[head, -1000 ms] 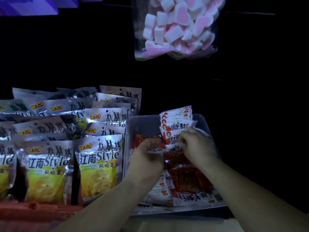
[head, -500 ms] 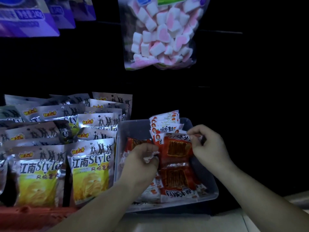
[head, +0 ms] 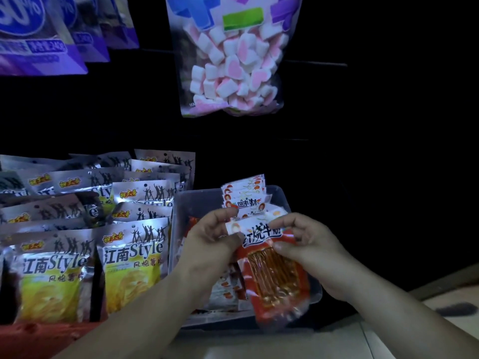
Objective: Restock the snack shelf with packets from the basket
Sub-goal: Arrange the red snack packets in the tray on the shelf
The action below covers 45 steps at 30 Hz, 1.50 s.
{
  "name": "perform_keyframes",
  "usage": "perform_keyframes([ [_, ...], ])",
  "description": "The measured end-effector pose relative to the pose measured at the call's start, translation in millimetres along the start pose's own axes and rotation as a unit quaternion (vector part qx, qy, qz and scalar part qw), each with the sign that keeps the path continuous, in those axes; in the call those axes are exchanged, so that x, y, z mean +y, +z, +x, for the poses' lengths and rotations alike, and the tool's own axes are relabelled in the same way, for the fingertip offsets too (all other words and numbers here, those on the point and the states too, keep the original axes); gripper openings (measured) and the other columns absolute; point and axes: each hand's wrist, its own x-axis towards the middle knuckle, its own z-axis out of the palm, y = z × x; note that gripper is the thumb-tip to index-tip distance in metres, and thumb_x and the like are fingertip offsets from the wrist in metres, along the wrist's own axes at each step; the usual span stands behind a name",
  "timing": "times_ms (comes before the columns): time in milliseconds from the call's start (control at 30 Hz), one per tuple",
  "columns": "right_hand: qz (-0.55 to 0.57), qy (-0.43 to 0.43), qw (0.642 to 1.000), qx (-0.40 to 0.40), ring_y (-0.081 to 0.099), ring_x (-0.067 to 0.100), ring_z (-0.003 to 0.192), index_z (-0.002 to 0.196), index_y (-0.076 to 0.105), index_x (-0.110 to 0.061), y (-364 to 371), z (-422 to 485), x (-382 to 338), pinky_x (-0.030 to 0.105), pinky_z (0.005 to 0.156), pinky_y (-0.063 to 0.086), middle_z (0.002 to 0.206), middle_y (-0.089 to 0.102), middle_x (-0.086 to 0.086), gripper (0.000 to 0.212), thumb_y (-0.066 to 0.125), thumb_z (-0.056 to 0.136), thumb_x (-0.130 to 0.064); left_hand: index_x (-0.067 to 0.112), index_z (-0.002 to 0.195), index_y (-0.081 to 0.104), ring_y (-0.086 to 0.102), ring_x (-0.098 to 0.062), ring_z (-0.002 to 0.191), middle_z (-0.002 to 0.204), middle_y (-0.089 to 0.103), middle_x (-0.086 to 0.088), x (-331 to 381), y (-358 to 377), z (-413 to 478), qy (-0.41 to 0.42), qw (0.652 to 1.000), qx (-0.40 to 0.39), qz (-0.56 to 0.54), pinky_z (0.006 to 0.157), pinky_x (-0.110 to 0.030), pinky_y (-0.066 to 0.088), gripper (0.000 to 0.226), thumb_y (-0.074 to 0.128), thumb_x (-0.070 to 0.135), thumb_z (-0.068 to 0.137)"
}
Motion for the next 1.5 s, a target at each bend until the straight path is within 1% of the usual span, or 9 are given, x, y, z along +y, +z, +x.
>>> perform_keyframes([
  [167,-0.018,-0.021,0.999,-0.036,0.076,0.023,0.094,0.116,0.07,-0.024,-4,1,1,0.033,0.074,0.06,0.108,0.078,0.006,0.042,0.073,0.087,0.007,0.032,0.117,0.074,0.074,-0.02,0.101,0.125,0.071,0.005,-6,3,-4,0.011,0.992,-0.055,0.112,0.076,-0.039,0.064,0.046,0.081,0.002,0.083],
  [333,-0.033,-0.002,0.998,-0.061,0.076,0.02,0.098,0.122,0.067,-0.03,-14,2,-3,0.034,0.074,0.061,0.108,0.077,0.004,0.049,0.069,0.091,0.007,0.025,0.109,0.077,0.077,-0.025,0.083,0.113,0.075,-0.005,0,-1,-3,-0.018,1.0,0.019,0.014,0.065,-0.036,0.063,0.032,0.076,0.001,0.088],
  [467,-0.053,0.003,0.999,0.01,0.076,0.022,0.096,0.112,0.072,-0.024,-20,2,-1,0.037,0.074,0.061,0.097,0.079,0.006,0.038,0.068,0.092,0.007,0.028,0.119,0.07,0.075,-0.031,0.095,0.114,0.074,-0.002,-5,-8,2,0.0,0.996,0.091,-0.012,0.074,-0.04,0.064,0.038,0.075,0.005,0.089],
  [700,0.036,-0.003,0.989,0.143,0.078,0.018,0.083,0.097,0.074,-0.014,1,6,9,0.03,0.063,0.06,0.09,0.078,0.0,0.019,0.069,0.092,0.003,0.026,0.122,0.055,0.076,-0.025,0.095,0.106,0.077,-0.007,-10,0,-2,-0.024,0.998,0.055,-0.01,0.073,-0.04,0.063,0.056,0.077,-0.008,0.083],
  [833,0.061,0.005,0.99,0.124,0.077,0.019,0.092,0.104,0.075,-0.022,4,5,9,0.036,0.073,0.061,0.102,0.079,0.001,0.027,0.067,0.095,0.002,0.009,0.108,0.05,0.076,-0.033,0.096,0.1,0.078,-0.014,-3,-4,-1,-0.069,0.995,0.063,-0.04,0.083,-0.051,0.062,0.039,0.075,-0.009,0.083],
  [933,0.07,0.009,0.996,0.056,0.076,0.02,0.1,0.116,0.073,-0.022,2,3,4,0.04,0.083,0.062,0.11,0.078,0.002,0.038,0.056,0.099,0.007,0.005,0.107,0.061,0.077,-0.028,0.091,0.107,0.076,-0.016,-4,-1,-6,-0.105,0.994,0.008,-0.03,0.072,-0.039,0.063,0.028,0.071,-0.01,0.086],
  [1133,0.085,0.011,0.991,0.102,0.077,0.033,0.089,0.111,0.072,-0.009,-18,8,5,0.034,0.07,0.063,0.1,0.078,0.014,0.033,0.066,0.089,0.014,0.016,0.118,0.067,0.077,-0.018,0.089,0.1,0.078,0.001,0,-3,-4,-0.036,0.999,0.015,-0.016,0.064,-0.024,0.06,0.042,0.065,-0.015,0.089],
  [1267,0.078,-0.004,0.99,0.12,0.076,0.031,0.082,0.112,0.07,-0.011,-18,9,9,0.035,0.067,0.061,0.094,0.077,0.014,0.033,0.067,0.089,0.013,0.033,0.129,0.061,0.072,-0.016,0.104,0.118,0.073,0.008,-4,-6,-6,-0.02,0.998,-0.035,0.045,0.078,-0.031,0.06,0.067,0.074,-0.013,0.081],
  [1500,0.043,0.001,0.994,0.105,0.072,0.026,0.078,0.112,0.068,-0.011,-10,8,13,0.035,0.067,0.058,0.09,0.075,0.01,0.033,0.062,0.092,0.013,0.031,0.127,0.062,0.074,-0.01,0.1,0.112,0.075,0.011,-1,-5,-8,-0.011,0.999,-0.02,0.046,0.085,-0.036,0.059,0.066,0.076,-0.012,0.078],
])
